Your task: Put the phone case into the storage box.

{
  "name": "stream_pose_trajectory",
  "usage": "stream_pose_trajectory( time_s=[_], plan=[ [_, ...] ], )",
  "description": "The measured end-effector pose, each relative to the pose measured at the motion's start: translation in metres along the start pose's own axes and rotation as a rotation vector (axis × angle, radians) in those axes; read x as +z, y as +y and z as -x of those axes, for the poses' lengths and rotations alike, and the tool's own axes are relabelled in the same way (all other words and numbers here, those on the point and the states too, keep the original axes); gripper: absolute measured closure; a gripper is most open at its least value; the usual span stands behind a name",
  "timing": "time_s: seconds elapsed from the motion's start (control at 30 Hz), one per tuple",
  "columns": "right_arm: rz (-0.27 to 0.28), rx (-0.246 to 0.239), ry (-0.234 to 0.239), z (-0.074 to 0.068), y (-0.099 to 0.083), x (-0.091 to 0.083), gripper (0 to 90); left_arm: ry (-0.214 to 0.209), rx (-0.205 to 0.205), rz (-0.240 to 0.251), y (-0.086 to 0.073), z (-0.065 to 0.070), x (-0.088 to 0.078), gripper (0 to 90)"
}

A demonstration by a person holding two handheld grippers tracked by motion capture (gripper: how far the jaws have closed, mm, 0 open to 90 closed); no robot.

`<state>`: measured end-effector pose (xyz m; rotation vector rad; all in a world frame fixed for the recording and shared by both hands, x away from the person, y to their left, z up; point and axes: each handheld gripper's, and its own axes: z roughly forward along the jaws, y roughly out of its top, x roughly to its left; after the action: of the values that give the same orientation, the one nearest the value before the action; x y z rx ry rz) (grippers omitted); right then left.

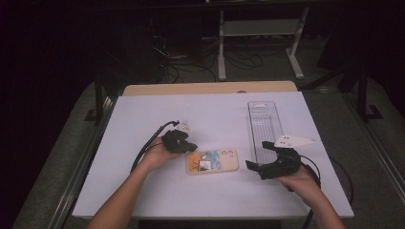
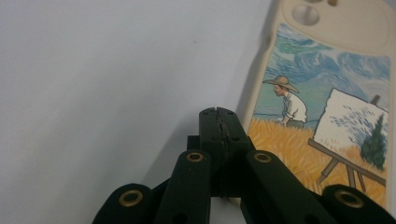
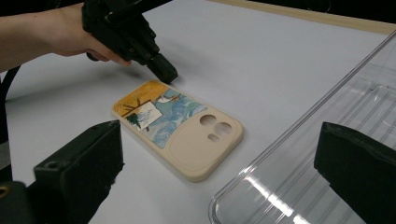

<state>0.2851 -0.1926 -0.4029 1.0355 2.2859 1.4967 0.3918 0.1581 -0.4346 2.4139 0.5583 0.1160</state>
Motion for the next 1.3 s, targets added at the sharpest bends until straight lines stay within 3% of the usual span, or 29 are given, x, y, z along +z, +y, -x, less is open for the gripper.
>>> stream_pose_trajectory(
  time_s=[0.27,0.37,0.4,0.47,0.5,0.67,0.97,1.07,1.3],
  plan=[
    [-0.001,-0.002,0.000,0.000,0.000,0.000,1.0,-0.033,0.042,-0.019,-0.006,0.019,-0.007,90.0],
    [-0.001,0.000,-0.001,0.000,0.000,0.000,1.0,-0.048,0.027,-0.012,-0.009,0.026,-0.008,90.0],
    [-0.002,0.000,0.000,0.000,0.000,0.000,1.0,-0.048,0.049,-0.020,-0.009,0.027,-0.009,90.0],
    [-0.002,0.000,-0.001,0.000,0.000,0.000,1.0,-0.056,0.056,-0.026,-0.010,0.031,-0.010,90.0],
    [-0.002,0.000,0.000,0.000,0.000,0.000,1.0,-0.061,0.036,-0.016,-0.011,0.034,-0.009,90.0],
    [-0.002,0.000,-0.001,0.000,0.000,0.000,1.0,-0.093,0.040,-0.014,-0.015,0.042,-0.010,90.0],
    [-0.002,0.000,-0.002,0.000,0.000,0.000,1.0,-0.097,0.040,-0.011,-0.014,0.044,-0.011,89.9],
    [-0.002,-0.002,-0.001,0.000,0.000,0.000,1.0,-0.092,0.019,0.028,-0.014,0.043,-0.019,89.8],
    [-0.002,0.000,-0.001,0.000,0.000,0.000,1.0,-0.074,-0.033,0.118,-0.023,0.042,-0.047,73.1]
  ],
)
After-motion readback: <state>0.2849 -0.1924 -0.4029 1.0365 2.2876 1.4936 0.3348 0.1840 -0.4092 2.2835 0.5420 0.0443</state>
